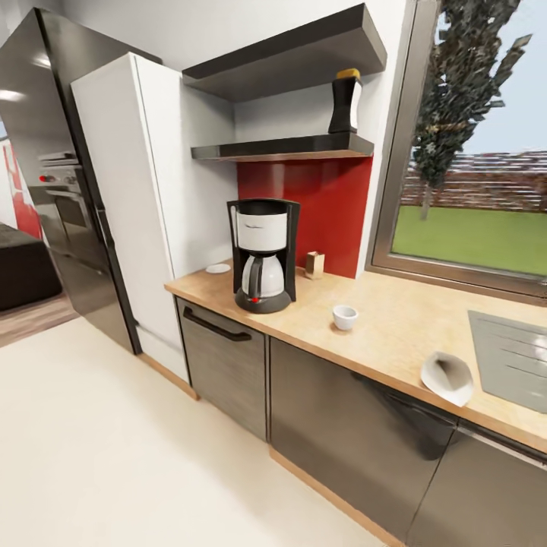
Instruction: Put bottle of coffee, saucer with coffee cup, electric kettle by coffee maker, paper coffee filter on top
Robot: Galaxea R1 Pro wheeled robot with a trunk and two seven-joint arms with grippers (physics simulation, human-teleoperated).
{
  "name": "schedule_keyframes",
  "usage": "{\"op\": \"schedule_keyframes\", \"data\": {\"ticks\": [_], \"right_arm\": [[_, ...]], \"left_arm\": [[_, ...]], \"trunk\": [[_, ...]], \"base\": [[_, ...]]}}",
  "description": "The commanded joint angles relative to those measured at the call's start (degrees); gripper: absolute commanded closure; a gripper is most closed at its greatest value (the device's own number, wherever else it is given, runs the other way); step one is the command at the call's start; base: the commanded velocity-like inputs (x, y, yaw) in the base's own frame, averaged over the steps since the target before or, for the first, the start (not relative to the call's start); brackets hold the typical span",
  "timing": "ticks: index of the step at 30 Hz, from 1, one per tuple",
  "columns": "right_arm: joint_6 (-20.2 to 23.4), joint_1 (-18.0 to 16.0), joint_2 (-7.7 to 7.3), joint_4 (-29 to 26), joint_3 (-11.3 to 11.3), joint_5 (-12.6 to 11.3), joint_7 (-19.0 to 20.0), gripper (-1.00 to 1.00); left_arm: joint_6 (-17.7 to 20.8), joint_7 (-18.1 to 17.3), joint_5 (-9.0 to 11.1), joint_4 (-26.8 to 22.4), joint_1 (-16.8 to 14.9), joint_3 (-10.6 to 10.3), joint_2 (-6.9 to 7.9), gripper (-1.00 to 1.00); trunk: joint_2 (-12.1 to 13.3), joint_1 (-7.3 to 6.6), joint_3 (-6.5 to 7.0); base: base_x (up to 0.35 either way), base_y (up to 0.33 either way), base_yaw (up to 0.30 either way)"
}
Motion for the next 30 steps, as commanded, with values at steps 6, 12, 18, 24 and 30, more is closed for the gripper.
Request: {"op": "schedule_keyframes", "data": {"ticks": [6, 12, 18, 24, 30], "right_arm": [[-0.2, 0.0, 0.03, 0.1, 0.1, 0.1, 0.0, -1.00], [-0.2, 0.0, 0.03, 0.1, 0.1, 0.0, 0.0, -1.00], [-0.2, 0.0, 0.03, 0.1, 0.1, 0.1, 0.0, -1.00], [-0.2, 0.0, 0.03, 0.1, 0.1, 0.1, 0.0, -1.00], [-0.2, 0.0, 0.03, 0.1, 0.1, 0.1, 0.0, -1.00]], "left_arm": [[-0.2, 0.0, -0.4, 0.0, 0.1, 0.0, 0.14, -1.00], [-0.2, 0.0, -0.4, 0.0, 0.1, 0.0, 0.28, -1.00], [-0.2, 0.0, -0.4, -0.1, 0.1, 0.0, 0.41, -1.00], [-0.2, 0.0, -0.4, -0.1, 0.1, 0.1, 0.48, -1.00], [-0.2, 0.0, -0.4, -0.1, 0.2, 0.1, 0.52, -1.00]], "trunk": [[0.0, 0.00, -0.06], [0.0, 0.00, -0.06], [0.0, 0.00, -0.06], [0.0, 0.00, -0.06], [0.0, 0.00, -0.06]], "base": [[0.000, 0.000, -0.278], [-0.004, 0.004, -0.278], [-0.164, 0.152, -0.278], [-0.226, 0.211, -0.278], [-0.189, 0.176, -0.278]]}}
